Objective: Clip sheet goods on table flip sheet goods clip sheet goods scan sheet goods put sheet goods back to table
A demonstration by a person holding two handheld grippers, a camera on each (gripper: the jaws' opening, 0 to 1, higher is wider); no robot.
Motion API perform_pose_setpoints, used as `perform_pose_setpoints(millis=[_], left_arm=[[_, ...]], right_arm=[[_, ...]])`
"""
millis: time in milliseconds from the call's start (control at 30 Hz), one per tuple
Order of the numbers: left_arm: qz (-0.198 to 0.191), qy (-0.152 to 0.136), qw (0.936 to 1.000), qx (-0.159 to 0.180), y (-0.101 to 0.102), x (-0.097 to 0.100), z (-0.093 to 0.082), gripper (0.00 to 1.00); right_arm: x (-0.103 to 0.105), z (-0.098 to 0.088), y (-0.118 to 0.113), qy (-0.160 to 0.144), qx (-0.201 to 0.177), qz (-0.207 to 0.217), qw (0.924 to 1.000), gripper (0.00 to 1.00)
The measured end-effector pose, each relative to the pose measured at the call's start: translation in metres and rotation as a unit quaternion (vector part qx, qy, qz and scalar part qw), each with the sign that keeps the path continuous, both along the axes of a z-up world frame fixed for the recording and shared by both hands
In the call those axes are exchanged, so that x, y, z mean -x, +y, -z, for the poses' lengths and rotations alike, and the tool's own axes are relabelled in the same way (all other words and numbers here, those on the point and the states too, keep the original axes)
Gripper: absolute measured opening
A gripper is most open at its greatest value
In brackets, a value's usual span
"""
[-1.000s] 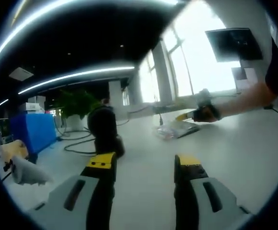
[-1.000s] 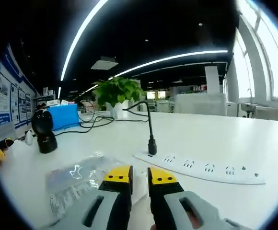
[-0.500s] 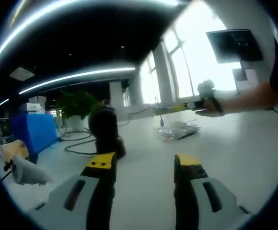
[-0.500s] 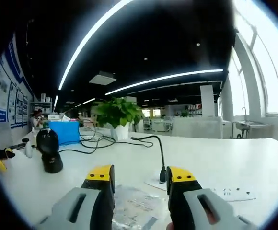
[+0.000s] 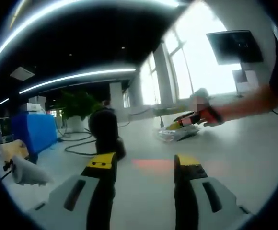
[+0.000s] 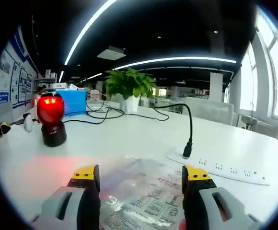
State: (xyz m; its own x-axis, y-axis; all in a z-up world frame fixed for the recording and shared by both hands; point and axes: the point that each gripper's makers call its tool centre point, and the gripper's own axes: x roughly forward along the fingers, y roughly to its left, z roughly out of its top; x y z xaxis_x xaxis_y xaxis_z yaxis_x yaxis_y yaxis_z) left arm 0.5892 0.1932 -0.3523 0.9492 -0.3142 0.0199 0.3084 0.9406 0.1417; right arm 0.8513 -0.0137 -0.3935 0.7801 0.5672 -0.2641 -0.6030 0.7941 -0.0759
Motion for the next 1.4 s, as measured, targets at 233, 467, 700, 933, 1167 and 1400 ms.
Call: perform_pose_setpoints(millis=[233,467,700,933,1167,1400], left_arm=[[-0.001,0.002,1.0000,0.001,0.001,0.000,0.000,0.40],[-0.004,0.001,1.0000,-0.001,0.002,-0.001,0.001,0.40],[-0.001,0.003,1.0000,-0.005,0.002,-0.003,0.003,0.40],[-0.002,0.004,1.0000,-0.007,0.003,-0.005,0.004,0.40],[0.005,0.009,0.9997,-0.022,-0.001,-0.007,0.008,0.40],[0.004,0.015,0.9993,-0.034,-0.002,-0.007,0.012,0.39]], right_arm=[[0.001,0.010,-0.004,0.010,0.010,0.001,0.9999,0.70],[0.001,0.015,-0.006,0.031,-0.004,0.006,0.9995,0.70],[0.004,0.019,-0.006,0.055,-0.015,0.005,0.9983,0.72],[0.005,0.021,-0.004,0.074,-0.022,-0.002,0.9970,0.75],[0.000,0.020,-0.006,0.066,-0.015,0.003,0.9977,0.73],[0.001,0.014,-0.008,0.050,-0.016,0.006,0.9986,0.71]])
